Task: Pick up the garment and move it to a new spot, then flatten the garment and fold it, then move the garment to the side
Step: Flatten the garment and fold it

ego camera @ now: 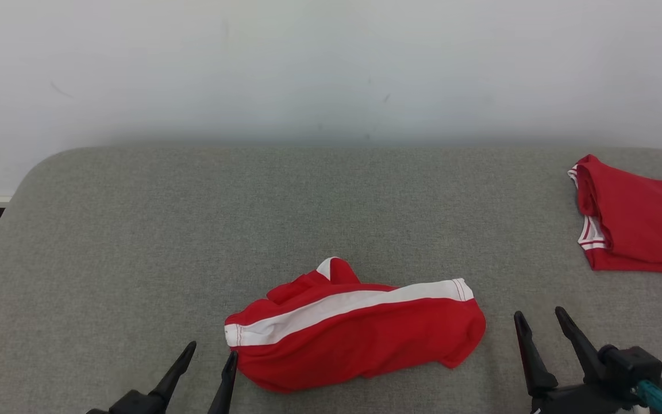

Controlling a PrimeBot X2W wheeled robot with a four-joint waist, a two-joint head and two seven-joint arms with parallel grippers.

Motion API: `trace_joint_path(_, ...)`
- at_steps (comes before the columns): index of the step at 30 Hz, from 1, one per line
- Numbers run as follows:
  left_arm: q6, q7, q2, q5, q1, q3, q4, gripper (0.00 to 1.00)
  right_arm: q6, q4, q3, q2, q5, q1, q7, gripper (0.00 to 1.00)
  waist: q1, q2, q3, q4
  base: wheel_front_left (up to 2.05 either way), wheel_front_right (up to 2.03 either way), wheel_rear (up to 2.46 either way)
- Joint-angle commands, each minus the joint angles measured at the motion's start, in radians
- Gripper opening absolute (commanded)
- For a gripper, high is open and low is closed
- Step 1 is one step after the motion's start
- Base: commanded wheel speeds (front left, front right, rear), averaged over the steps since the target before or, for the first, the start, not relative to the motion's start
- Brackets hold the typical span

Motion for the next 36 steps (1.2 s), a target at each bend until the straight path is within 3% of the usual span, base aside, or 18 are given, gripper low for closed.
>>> trace_joint_path(1, 0.002, -0.002, 0.012, -0.019, -0.021, -0.01, 0.008, 1.0, -0.003, 0.004, 0.005, -0.009, 0.001, -0.014, 0.002, 1.0, 0.0, 0.0, 0.006, 0.001, 0.0, 0.0, 0.0)
trace_joint_path(9, 0.002, 0.04, 0.133, -0.237, -0.213, -0.24, 0.122, 1.0, -0.003, 0.151, 0.107, -0.077, 0.03, -0.19, 0.009, 1.0, 0.0, 0.0, 0.068, 0.004, 0.0, 0.0, 0.0)
trace_joint_path(18, 0.002, 0.058, 0.202, -0.439, -0.33, -0.41, 0.182, 1.0, -0.003, 0.342, 0.227, -0.089, 0.084, -0.352, -0.009, 1.0, 0.0, 0.0, 0.103, 0.007, 0.0, 0.0, 0.0)
trace_joint_path(24, 0.002, 0.049, 0.222, -0.547, -0.379, -0.502, 0.191, 1.0, -0.003, 0.457, 0.318, -0.077, 0.136, -0.44, -0.011, 1.0, 0.0, 0.0, 0.116, 0.014, 0.0, 0.0, 0.0)
trace_joint_path(36, 0.002, 0.013, 0.241, -0.637, -0.464, -0.631, 0.181, 0.98, -0.003, 0.656, 0.45, -0.056, 0.254, -0.565, 0.017, 1.0, 0.0, 0.0, 0.15, 0.045, 0.0, 0.0, 0.0)
